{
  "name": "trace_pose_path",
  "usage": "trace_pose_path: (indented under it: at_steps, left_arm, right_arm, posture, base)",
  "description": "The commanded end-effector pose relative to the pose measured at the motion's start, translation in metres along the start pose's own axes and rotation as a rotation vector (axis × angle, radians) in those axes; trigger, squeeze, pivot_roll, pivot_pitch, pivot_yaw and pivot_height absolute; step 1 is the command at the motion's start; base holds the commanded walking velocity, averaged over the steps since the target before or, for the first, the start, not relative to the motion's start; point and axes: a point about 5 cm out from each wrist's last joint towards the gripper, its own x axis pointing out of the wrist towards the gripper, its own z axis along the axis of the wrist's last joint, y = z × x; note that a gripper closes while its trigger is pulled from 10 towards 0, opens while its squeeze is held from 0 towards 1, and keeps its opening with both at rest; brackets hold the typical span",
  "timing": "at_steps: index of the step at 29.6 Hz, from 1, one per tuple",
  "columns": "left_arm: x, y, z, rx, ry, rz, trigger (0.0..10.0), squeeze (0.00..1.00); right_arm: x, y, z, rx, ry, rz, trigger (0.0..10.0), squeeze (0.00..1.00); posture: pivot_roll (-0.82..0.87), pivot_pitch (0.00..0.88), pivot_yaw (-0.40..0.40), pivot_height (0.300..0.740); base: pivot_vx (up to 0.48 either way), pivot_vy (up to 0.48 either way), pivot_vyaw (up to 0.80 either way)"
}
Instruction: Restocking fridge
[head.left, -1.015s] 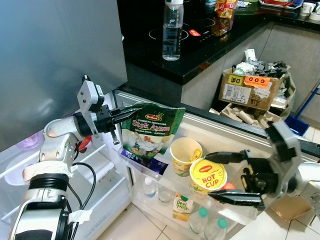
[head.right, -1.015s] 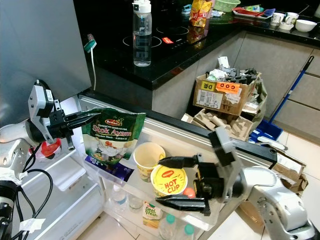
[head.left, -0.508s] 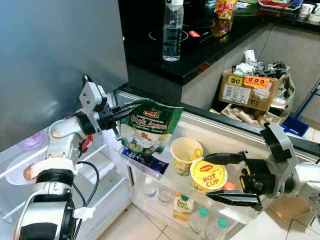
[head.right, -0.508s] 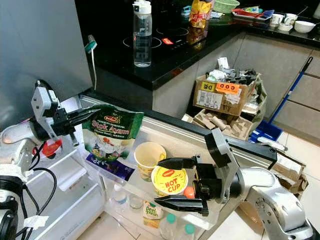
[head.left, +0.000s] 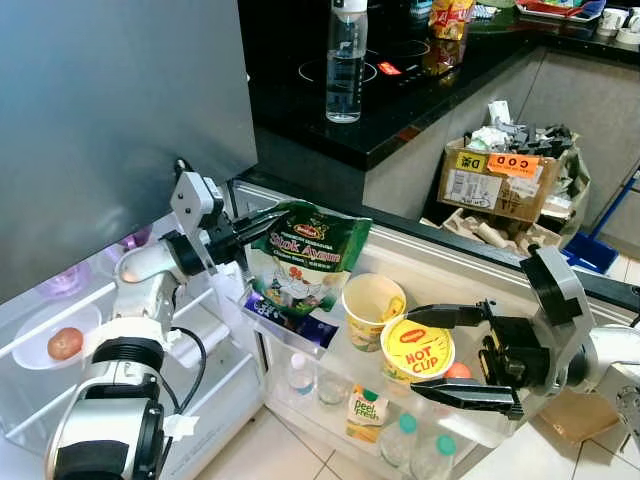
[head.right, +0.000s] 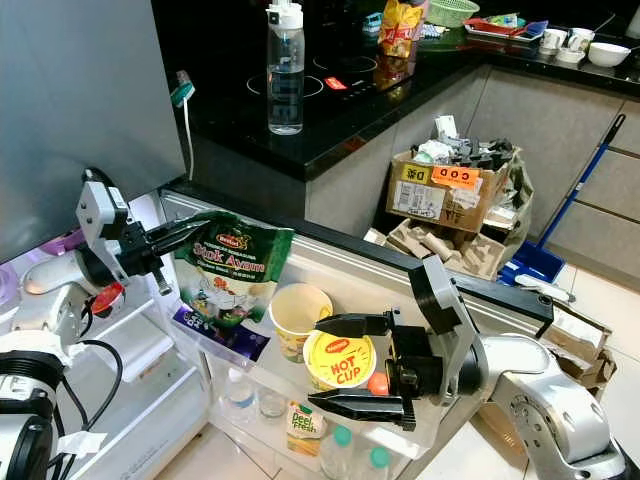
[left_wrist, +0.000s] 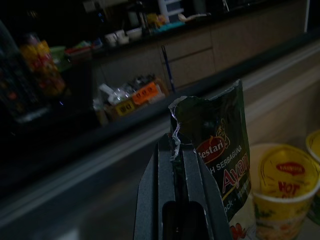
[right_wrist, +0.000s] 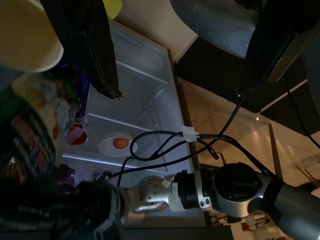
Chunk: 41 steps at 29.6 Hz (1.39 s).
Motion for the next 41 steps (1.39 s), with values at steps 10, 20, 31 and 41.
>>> trace_pose_path:
  at_steps: [10, 20, 31, 41]
  left_arm:
    - [0.016, -0.019, -0.021, -0.026, 0.041, -0.016, 10.0, 0.0]
    - [0.017, -0.015, -0.024, -0.041, 0.038, 0.058, 10.0, 0.0]
    - [0.015, -0.013, -0.031, -0.013, 0.11, 0.113, 10.0, 0.0]
    - [0.007, 0.014, -0.012, 0.075, 0.082, 0.294, 10.0, 1.0]
  right_arm:
    - [0.001, -0.001, 0.001, -0.011, -0.001, -0.006, 10.0, 0.0]
    - [0.0, -0.001, 0.002, -0.013, -0.002, -0.015, 10.0, 0.0]
    - [0.001, -0.002, 0.002, -0.016, -0.001, -0.017, 10.0, 0.0]
    - [0.001, -0.003, 0.002, -0.02, -0.001, -0.022, 10.0, 0.0]
  posture:
    - [-0.11, 0.0, -0.014, 0.74]
    - [-0.11, 0.0, -0.015, 0.74]
    - [-0.11, 0.0, -0.016, 0.74]
    - [-0.11, 0.0, -0.018, 0.74]
  base:
    - [0.0, 0.0, 0.0]
    - [0.0, 0.0, 0.0]
    - [0.0, 0.0, 0.0]
    - [0.0, 0.0, 0.0]
